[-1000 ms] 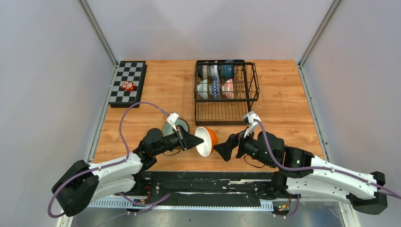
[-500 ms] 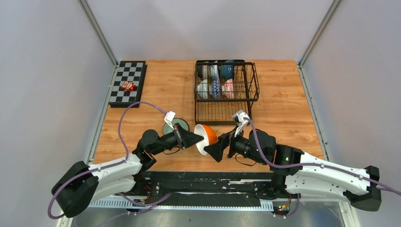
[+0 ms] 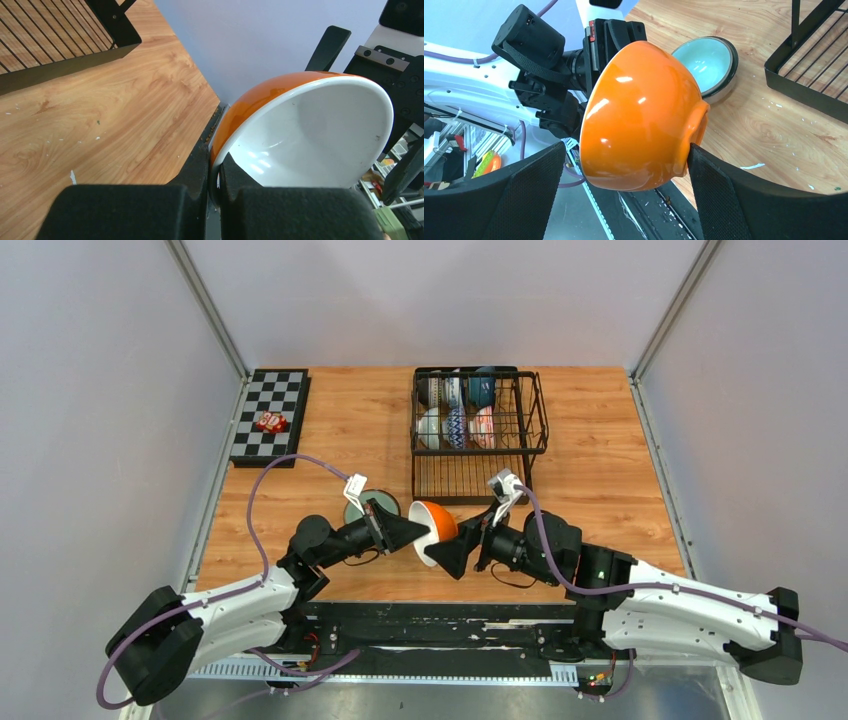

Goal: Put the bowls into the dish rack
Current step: Turn the bowl upside down on the dish rack.

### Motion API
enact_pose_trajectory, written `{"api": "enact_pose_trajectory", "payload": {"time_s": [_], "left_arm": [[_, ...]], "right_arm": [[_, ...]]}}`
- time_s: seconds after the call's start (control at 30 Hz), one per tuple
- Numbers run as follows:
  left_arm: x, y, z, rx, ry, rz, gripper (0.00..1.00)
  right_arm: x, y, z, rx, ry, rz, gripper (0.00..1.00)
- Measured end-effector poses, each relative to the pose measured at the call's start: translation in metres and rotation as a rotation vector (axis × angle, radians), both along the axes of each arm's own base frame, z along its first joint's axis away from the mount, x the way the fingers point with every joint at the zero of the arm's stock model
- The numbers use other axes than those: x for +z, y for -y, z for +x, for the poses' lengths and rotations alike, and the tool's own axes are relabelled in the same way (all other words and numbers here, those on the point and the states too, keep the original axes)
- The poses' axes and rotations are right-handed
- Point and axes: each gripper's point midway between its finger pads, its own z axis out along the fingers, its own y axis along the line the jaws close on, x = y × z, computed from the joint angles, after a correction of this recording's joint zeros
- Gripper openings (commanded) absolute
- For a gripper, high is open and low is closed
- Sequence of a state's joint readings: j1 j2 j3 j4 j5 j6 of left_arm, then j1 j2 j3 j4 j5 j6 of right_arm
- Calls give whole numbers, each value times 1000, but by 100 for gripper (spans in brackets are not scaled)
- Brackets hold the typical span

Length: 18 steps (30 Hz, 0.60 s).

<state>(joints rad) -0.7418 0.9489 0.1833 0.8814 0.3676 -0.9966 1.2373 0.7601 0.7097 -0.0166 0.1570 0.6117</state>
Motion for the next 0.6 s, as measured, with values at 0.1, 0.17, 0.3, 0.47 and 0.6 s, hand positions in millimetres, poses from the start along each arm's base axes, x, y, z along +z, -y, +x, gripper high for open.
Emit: {"api": "enact_pose_trajectory", "payload": {"time_s": [0.1, 0.17, 0.3, 0.47, 0.6], "left_arm": [[0, 0, 1, 6, 0, -1, 0], [0, 0, 1, 9, -1, -1, 0], [1, -1, 2, 13, -2, -4, 0], [1, -1, 2, 13, -5, -6, 0], [2, -1, 2, 13, -3, -10, 0]], "right_arm": [[1, -2, 1, 0, 2, 5, 90], [1, -3, 1, -1, 3, 5, 88], [1, -3, 3, -7, 5, 7, 85], [1, -3, 3, -11, 7, 7, 83], [2, -3, 4, -16, 10, 7, 72]]}}
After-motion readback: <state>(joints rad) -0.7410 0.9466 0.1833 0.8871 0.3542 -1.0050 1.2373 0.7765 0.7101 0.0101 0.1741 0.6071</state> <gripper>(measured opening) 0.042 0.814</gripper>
